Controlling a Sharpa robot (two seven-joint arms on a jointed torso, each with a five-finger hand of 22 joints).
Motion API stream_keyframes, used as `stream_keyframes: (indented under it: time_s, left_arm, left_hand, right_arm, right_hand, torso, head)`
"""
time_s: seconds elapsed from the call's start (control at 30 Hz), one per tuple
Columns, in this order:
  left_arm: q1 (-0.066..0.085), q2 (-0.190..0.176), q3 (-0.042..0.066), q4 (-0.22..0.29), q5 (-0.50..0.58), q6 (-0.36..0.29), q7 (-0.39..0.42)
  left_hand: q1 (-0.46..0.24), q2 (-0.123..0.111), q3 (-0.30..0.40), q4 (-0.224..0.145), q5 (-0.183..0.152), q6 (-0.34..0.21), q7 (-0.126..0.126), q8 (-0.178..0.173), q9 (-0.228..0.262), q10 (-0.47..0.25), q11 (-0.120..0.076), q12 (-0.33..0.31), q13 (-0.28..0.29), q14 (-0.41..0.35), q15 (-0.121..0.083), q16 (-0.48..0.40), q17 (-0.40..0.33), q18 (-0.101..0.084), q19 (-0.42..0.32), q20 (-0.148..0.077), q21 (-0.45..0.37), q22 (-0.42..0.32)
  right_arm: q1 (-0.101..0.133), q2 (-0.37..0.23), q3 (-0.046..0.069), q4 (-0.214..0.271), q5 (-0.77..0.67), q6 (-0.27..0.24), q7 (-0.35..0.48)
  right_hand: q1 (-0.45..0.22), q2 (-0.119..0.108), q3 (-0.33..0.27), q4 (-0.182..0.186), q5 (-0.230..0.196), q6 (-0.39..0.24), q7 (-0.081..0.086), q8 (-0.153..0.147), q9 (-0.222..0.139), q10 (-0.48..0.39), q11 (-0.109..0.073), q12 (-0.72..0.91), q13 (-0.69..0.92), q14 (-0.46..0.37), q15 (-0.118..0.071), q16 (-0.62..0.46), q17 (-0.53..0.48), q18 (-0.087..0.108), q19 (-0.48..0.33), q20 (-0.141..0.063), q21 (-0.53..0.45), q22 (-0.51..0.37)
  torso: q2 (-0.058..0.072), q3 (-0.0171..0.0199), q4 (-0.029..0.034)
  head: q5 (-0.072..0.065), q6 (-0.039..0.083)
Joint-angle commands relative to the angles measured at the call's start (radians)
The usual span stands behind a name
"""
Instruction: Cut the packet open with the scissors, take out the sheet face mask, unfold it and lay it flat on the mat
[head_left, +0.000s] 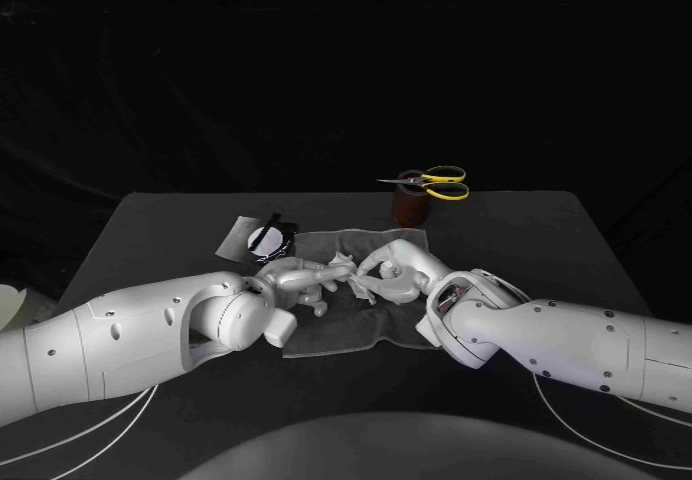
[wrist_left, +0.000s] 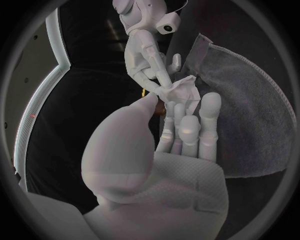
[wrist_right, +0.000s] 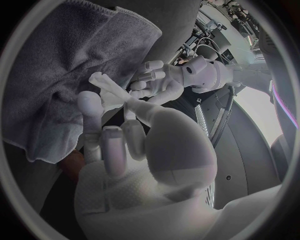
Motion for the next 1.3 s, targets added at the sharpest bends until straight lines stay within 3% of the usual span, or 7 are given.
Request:
stream_keyframes:
  time_s: [0.03,0.37,0.7,1.3]
  left_arm:
    - [0.001,0.003,0.001,0.003,-0.031,0.009,0.004]
    - [0.001,0.006,0.001,0.009,-0.013,0.089,0.076]
    - [0.001,0.005,0.001,0.010,-0.010,0.140,0.090]
    - [0.000,0.004,0.001,0.004,-0.037,0.081,0.060]
  left_hand:
    - [0.016,-0.004,-0.007,-0.005,-0.004,-0.005,-0.001,-0.001,-0.002,-0.004,-0.001,0.008,0.003,0.010,-0.001,0.006,-0.001,0.005,0.006,-0.002,0.003,0.003]
    - [0.074,0.007,-0.003,-0.029,-0.004,0.006,-0.013,0.003,-0.007,-0.015,-0.003,0.009,0.002,0.002,-0.002,0.006,-0.007,0.004,0.002,-0.002,-0.001,0.003]
    - [0.086,0.009,-0.002,-0.034,-0.004,0.004,-0.013,-0.003,-0.012,-0.016,-0.002,0.007,0.000,0.002,-0.002,0.008,-0.002,0.003,0.002,-0.002,0.002,0.007]
    - [0.115,0.012,0.003,-0.049,-0.004,0.009,-0.005,-0.010,-0.022,-0.010,-0.001,0.010,0.000,0.009,-0.002,0.015,0.012,0.001,0.008,-0.002,0.014,0.019]
  right_arm:
    - [0.000,0.002,0.000,0.000,-0.010,-0.003,0.001]
    - [0.000,0.007,0.000,-0.005,-0.010,0.013,-0.006]
    - [0.000,0.008,0.000,-0.005,-0.011,0.013,-0.008]
    - [0.000,0.003,0.000,0.005,-0.006,-0.021,0.007]
  right_hand:
    - [0.003,0.002,0.006,0.001,0.005,0.012,-0.002,0.011,0.014,0.029,-0.008,0.005,0.108,0.093,-0.018,0.006,0.202,0.010,0.007,0.000,0.001,0.063]
    - [0.003,0.002,0.007,0.000,0.005,0.012,-0.003,0.012,0.014,0.030,-0.008,0.007,0.109,0.093,-0.019,0.006,0.202,0.009,0.009,0.000,0.005,0.064]
    - [0.003,0.002,0.007,0.000,0.005,0.012,-0.003,0.012,0.014,0.030,-0.008,0.007,0.109,0.093,-0.019,0.006,0.202,0.009,0.009,0.000,0.005,0.064]
    - [0.001,0.001,0.009,-0.001,0.005,0.014,-0.003,0.013,0.015,0.031,-0.009,0.009,0.110,0.094,-0.020,0.007,0.204,0.009,0.011,-0.001,0.010,0.065]
  torso:
    - [0.000,-0.0006,0.0003]
    - [0.000,-0.0002,0.0006]
    - [0.000,0.0002,-0.0003]
    - [0.000,0.0004,0.0001]
  head:
    - [0.001,0.000]
    - [-0.001,0.000]
    - [-0.001,0.000]
    - [-0.001,0.000]
